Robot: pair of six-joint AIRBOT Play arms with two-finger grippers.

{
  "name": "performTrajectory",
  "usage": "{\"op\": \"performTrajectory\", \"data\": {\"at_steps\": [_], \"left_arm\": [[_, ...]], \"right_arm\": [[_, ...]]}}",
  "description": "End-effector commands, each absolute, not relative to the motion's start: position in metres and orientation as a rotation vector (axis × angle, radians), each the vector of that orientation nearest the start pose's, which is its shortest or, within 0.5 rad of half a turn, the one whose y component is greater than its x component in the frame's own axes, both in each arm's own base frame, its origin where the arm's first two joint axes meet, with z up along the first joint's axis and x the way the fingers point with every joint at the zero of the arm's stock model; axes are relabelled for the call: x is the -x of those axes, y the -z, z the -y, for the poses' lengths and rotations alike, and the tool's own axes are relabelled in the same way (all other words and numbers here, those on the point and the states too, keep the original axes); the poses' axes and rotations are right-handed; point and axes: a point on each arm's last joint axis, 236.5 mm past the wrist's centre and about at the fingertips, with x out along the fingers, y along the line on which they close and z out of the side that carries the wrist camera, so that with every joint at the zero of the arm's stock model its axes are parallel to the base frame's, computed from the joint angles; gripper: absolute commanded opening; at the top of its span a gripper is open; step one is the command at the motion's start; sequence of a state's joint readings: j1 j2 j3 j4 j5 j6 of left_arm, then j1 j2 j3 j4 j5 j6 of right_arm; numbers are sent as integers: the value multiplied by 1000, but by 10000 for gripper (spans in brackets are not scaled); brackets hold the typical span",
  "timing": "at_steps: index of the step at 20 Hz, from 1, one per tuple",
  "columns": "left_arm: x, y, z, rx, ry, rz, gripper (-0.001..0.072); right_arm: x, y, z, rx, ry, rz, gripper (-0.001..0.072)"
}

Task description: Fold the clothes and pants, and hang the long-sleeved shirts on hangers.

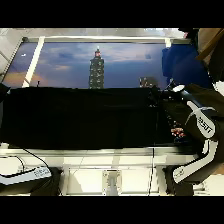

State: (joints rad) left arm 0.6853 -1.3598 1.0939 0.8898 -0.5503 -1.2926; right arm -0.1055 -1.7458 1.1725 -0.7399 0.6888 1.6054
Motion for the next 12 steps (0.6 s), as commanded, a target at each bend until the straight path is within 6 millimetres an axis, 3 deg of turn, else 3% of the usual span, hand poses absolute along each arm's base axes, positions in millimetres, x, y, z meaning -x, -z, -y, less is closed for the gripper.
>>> {"op": "performTrajectory", "data": {"at_steps": [1, 7, 12], "left_arm": [[-434, -44, -254, 661, -438, -569, 18], [-434, -44, -254, 662, -438, -568, 18], [-434, -44, -254, 662, -438, -568, 18]], "right_arm": [[-516, 101, -53, -986, 66, -1055, 8], [-548, 42, -50, -869, -25, -974, 6], [-548, 16, -60, -809, -101, -1011, 8]]}}
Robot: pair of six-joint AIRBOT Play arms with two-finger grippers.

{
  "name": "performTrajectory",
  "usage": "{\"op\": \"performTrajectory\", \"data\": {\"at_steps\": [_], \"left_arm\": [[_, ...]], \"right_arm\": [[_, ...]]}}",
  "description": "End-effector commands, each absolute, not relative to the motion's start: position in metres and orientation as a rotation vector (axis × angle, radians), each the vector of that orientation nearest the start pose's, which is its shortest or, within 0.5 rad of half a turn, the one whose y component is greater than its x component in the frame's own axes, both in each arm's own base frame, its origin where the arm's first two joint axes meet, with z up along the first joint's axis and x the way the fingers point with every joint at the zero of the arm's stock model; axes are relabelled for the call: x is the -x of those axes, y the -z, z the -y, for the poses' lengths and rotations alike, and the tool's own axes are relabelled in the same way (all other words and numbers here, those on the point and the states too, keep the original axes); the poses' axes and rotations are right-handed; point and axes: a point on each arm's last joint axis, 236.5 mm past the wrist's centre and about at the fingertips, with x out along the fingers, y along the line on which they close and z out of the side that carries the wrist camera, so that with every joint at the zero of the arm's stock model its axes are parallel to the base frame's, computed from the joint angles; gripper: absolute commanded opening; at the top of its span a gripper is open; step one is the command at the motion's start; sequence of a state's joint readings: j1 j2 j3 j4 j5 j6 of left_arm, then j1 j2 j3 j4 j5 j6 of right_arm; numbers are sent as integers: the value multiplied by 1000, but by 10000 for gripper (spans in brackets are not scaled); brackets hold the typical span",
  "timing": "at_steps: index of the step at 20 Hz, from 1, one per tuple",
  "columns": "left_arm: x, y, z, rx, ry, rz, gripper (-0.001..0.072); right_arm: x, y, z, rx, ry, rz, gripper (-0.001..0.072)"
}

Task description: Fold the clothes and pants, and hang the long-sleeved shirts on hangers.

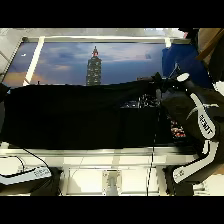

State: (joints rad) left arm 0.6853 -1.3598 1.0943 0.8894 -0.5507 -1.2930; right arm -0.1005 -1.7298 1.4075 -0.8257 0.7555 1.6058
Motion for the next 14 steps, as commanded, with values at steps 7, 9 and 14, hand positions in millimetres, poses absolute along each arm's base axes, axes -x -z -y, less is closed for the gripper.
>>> {"op": "performTrajectory", "data": {"at_steps": [7, 9, 14], "left_arm": [[-434, -44, -254, 662, -438, -568, 19], [-434, -44, -254, 662, -438, -568, 18], [-434, -44, -254, 662, -438, -568, 19]], "right_arm": [[-528, 33, -58, -742, -97, -1110, 325], [-522, 43, -59, -752, -83, -1154, 326], [-510, 88, -68, -817, -62, -1268, 352]]}}
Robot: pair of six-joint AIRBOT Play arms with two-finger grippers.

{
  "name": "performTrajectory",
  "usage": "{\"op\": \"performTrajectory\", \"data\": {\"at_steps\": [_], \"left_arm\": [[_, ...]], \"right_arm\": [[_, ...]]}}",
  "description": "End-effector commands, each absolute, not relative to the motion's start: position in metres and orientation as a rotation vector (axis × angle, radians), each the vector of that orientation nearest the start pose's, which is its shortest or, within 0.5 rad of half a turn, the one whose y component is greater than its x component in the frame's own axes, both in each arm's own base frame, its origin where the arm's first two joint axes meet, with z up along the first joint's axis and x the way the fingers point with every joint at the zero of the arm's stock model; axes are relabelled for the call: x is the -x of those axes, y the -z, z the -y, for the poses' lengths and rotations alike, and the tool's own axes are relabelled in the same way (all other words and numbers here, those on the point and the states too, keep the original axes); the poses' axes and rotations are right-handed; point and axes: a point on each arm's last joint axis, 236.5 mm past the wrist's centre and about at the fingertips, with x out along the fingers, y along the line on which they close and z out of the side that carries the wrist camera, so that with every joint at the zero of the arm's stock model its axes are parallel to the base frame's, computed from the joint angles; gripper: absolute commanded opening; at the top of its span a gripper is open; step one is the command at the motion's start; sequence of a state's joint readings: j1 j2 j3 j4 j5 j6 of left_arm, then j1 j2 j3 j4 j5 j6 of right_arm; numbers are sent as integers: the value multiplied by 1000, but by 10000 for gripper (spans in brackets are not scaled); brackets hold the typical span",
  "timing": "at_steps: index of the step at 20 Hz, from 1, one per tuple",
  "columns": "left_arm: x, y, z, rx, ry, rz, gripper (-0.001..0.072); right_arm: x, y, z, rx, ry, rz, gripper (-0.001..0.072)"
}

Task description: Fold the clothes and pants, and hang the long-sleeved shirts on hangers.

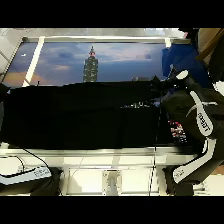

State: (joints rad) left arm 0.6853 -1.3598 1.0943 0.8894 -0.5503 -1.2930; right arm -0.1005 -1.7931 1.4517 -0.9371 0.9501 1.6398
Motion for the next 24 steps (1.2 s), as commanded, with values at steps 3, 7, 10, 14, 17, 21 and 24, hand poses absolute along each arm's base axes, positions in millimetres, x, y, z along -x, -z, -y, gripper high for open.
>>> {"op": "performTrajectory", "data": {"at_steps": [3, 7, 10, 14, 17, 21, 24], "left_arm": [[-434, -44, -254, 661, -438, -568, 19], [-434, -44, -254, 661, -438, -568, 19], [-434, -44, -254, 661, -438, -568, 19], [-434, -44, -254, 662, -438, -568, 19], [-434, -44, -254, 662, -438, -568, 18], [-434, -44, -254, 661, -438, -568, 19], [-434, -44, -254, 661, -439, -568, 19]], "right_arm": [[-528, 101, -71, -918, -36, -1219, 415], [-551, 97, -60, -952, 4, -1108, 404], [-559, 95, -54, -954, 24, -1066, 400], [-562, 96, -49, -955, 45, -1050, 293], [-562, 96, -49, -952, 45, -1052, 244], [-549, 91, -51, -897, -21, -1120, 465], [-534, 84, -22, -829, 5, -1157, 465]]}}
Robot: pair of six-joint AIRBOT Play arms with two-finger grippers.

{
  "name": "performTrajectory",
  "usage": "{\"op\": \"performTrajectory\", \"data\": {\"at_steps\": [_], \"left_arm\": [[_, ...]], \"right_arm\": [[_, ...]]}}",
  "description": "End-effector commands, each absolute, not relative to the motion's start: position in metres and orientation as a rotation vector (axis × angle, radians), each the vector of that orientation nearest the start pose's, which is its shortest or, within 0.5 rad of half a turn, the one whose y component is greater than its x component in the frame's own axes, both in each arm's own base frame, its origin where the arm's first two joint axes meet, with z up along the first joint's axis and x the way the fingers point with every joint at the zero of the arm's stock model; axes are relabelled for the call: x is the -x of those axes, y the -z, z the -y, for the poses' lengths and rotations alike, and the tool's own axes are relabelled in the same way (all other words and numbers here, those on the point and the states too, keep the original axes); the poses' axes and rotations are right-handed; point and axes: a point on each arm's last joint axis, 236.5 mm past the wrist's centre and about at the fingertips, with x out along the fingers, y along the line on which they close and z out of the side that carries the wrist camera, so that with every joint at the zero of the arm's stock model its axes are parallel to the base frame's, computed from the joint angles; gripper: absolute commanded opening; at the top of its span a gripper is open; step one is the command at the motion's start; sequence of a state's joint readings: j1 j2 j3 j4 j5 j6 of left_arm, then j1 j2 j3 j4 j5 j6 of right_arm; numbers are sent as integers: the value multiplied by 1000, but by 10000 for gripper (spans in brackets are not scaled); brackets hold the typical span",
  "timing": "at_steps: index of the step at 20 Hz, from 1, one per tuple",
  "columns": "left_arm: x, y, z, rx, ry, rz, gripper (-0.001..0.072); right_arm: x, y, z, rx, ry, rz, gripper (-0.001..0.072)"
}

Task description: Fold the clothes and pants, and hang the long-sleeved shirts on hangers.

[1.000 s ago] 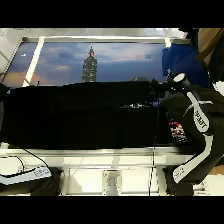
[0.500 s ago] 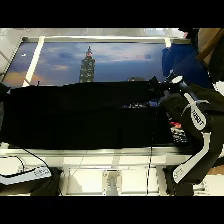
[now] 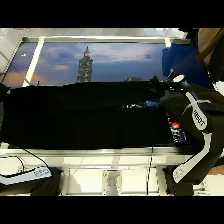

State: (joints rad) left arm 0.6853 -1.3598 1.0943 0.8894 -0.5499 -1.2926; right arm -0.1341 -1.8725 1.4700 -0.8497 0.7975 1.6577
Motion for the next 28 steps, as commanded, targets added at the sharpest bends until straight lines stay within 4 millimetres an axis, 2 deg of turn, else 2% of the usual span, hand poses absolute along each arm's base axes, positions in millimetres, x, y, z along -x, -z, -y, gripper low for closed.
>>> {"op": "performTrajectory", "data": {"at_steps": [1, 3, 8, 16, 18, 20, 22, 23, 26, 28], "left_arm": [[-434, -44, -254, 661, -438, -568, 19], [-434, -44, -254, 662, -438, -568, 19], [-434, -44, -254, 662, -438, -568, 19], [-434, -44, -254, 662, -438, -568, 19], [-434, -44, -254, 662, -438, -568, 19], [-434, -44, -254, 662, -438, -568, 19], [-434, -44, -254, 662, -438, -568, 19], [-434, -44, -254, 662, -438, -568, 19], [-434, -44, -254, 662, -438, -568, 19], [-434, -44, -254, 662, -438, -568, 19]], "right_arm": [[-521, 88, -15, -782, 11, -1208, 465], [-506, 98, -10, -721, 33, -1269, 465], [-542, 90, -6, -759, 71, -1099, 465], [-537, 116, -14, -841, 94, -1158, 463], [-547, 112, -9, -848, 105, -1108, 373], [-556, 107, -7, -875, 112, -1062, 221], [-557, 106, -7, -880, 112, -1057, 30], [-557, 106, -8, -880, 111, -1058, 8], [-555, 103, -11, -892, 102, -1067, 7], [-556, 93, -11, -881, 94, -1055, 7]]}}
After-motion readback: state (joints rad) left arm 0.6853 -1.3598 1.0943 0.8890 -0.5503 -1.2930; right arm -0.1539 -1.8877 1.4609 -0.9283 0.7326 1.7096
